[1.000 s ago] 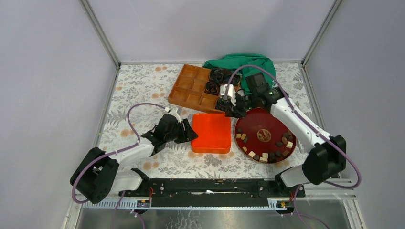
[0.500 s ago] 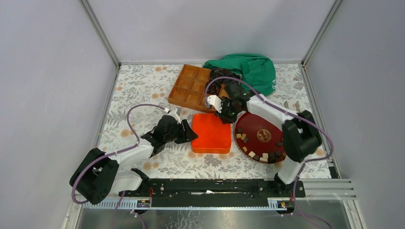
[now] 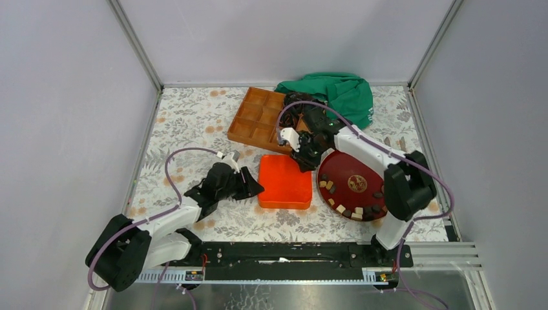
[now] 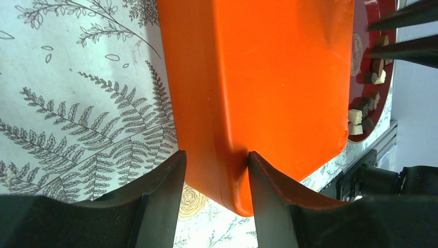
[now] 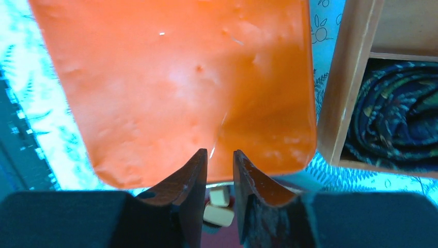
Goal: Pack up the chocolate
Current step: Close the box lid on the packing box.
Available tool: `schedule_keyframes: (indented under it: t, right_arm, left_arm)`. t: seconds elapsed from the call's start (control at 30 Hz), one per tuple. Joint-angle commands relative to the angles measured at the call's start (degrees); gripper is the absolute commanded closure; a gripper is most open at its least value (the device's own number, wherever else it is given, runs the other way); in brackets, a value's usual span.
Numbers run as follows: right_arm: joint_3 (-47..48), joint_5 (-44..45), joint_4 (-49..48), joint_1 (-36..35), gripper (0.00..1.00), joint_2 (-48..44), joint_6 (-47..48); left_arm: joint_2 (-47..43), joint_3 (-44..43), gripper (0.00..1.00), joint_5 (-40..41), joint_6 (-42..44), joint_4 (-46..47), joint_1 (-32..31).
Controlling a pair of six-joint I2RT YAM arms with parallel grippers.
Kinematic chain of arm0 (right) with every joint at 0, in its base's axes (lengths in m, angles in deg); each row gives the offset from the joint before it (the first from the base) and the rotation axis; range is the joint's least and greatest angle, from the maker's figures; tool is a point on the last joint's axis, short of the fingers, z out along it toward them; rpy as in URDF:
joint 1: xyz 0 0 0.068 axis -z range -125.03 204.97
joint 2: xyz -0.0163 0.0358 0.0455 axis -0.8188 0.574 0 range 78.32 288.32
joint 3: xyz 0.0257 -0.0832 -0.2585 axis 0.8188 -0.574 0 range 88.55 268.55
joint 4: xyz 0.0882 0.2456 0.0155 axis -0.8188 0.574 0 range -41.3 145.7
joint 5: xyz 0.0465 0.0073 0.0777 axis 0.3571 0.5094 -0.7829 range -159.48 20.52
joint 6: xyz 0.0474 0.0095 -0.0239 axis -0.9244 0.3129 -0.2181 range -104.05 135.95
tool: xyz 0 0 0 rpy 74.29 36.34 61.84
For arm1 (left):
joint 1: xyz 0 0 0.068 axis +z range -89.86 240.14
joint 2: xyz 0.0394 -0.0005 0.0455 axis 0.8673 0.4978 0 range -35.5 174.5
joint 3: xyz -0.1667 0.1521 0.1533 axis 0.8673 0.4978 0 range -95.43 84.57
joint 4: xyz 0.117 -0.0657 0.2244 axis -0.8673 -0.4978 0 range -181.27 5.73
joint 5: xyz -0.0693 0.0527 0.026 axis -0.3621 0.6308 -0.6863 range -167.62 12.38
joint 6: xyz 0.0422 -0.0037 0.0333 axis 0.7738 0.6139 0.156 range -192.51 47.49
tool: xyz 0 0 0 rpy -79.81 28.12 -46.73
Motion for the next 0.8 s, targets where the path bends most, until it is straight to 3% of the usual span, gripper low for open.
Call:
schedule_keyframes:
  t: [0.0, 0.13, 0.3, 0.57, 0.77]
  right_arm:
    - [1.39, -4.07, 4.62, 1.3, 0.66, -10.25, -3.47]
    - [-5.83, -3.87, -3.23, 6.65, 0.66, -14.43, -9.98]
    - [-13.31, 6.08, -12.01, 7.66, 0.71, -13.37, -15.64]
    - [-7.62, 9.34, -11.29, 3.52, 0.77, -3.76, -15.52]
    - [-1.6, 4.37, -7.18, -0.48, 0.77, 1.47, -15.74]
  left_arm:
    - [-1.04, 2.42, 0.45, -3.42, -0.51, -1.03, 0.24]
    - [0.48, 2.26, 0.45, -6.36, -1.16, 1.77, 0.2]
    - [0.4, 2.85, 0.45, -7.35, -3.04, 2.39, -0.47]
    - [-5.17, 6.82, 0.44, -7.32, -6.89, 4.63, -2.49]
    - [-1.19, 7.72, 0.4, -11.11, -8.22, 13.36, -3.73]
